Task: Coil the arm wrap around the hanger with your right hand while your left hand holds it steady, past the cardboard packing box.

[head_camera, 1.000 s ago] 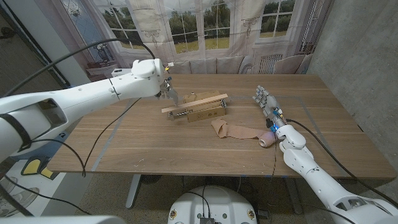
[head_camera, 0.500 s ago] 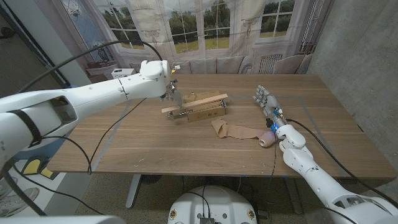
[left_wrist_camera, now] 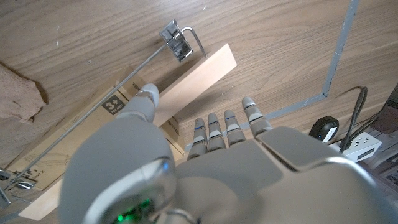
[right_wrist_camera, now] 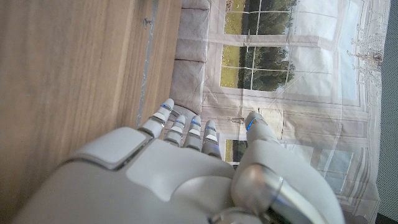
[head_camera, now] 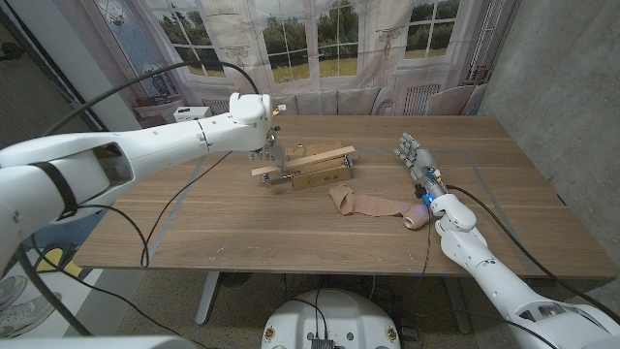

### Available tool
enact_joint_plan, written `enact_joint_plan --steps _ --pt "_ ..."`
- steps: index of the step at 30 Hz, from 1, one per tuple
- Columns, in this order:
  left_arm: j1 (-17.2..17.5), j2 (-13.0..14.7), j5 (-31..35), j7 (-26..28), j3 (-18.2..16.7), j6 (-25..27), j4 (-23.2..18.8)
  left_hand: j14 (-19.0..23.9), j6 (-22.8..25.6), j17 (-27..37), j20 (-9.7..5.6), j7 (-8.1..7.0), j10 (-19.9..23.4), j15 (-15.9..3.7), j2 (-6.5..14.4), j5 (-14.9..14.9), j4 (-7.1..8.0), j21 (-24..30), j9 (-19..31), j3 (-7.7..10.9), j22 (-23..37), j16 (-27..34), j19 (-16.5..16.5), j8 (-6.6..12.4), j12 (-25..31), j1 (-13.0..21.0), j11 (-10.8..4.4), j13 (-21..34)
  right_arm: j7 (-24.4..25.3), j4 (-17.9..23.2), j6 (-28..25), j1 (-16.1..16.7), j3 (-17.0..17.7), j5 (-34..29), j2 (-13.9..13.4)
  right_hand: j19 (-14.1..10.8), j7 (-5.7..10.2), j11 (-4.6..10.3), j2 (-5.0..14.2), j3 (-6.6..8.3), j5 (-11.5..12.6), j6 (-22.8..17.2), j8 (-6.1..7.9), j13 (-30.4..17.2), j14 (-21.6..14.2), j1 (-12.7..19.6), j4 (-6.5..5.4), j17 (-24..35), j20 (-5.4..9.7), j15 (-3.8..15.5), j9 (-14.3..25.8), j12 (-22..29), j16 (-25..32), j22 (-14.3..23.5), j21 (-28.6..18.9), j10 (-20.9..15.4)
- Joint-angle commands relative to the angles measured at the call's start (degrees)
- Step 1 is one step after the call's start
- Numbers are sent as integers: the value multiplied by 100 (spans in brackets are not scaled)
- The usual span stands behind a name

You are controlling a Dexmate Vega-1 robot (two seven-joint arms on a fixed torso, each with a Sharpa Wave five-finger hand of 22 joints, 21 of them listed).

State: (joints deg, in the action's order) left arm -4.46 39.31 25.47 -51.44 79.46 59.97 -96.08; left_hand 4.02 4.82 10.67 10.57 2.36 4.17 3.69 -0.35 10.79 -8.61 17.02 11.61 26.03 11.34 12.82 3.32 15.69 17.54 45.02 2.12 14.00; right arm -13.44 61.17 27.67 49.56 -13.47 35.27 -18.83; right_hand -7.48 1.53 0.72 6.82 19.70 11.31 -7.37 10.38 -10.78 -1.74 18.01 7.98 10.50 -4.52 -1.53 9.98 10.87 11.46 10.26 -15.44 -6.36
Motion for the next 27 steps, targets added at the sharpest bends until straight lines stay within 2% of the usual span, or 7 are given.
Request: enact_joint_plan --steps 1,9,19,25,27 --pt "-75 -216 161 -122 211 -6 265 83 78 17 -3 -15 80 -23 -8 3 5 10 28 -25 8 4 62 35 57 74 -42 17 -72 -154 78 -60 31 7 54 -37 -1 -9 1 -19 1 -27 32 -31 -53 -19 -4 31 -6 -17 28 43 28 24 10 -46" --pt "107 -352 -135 -52 -26 -402 602 115 120 18 -13 -28 104 -38 26 0 9 18 33 -37 10 6 100 39 61 97 -37 23 -83 -233 94 -112 33 -22 73 -46 -2 -15 -1 -23 0 -30 34 -31 -64 -22 -4 31 -31 -27 28 43 31 25 16 -49" --pt "122 -504 -74 -64 -4 -529 894 219 243 19 -6 -32 230 -86 90 -7 20 34 37 -55 13 30 162 65 101 125 -82 32 -128 -372 119 -199 47 -16 131 -54 2 -13 -3 -27 -1 -26 32 -32 -78 -26 -4 32 -37 -34 28 41 35 25 25 -48" --pt "174 -496 -130 -16 -129 -741 1049 311 315 20 1 -48 320 -138 165 -13 27 50 39 -59 15 52 221 73 128 158 -116 39 -147 -450 116 -237 57 -15 163 -66 2 -18 -1 -28 -1 -27 33 -32 -87 -27 -5 33 -36 -40 28 44 37 25 28 -58" --pt "208 -514 -142 20 -182 -773 1093 371 370 24 11 -59 368 -159 254 -12 42 66 41 -45 18 70 267 84 142 182 -137 44 -152 -477 117 -251 57 -19 174 -66 0 -22 -1 -29 -2 -28 33 -32 -93 -28 -5 33 -40 -43 28 45 39 26 31 -63"
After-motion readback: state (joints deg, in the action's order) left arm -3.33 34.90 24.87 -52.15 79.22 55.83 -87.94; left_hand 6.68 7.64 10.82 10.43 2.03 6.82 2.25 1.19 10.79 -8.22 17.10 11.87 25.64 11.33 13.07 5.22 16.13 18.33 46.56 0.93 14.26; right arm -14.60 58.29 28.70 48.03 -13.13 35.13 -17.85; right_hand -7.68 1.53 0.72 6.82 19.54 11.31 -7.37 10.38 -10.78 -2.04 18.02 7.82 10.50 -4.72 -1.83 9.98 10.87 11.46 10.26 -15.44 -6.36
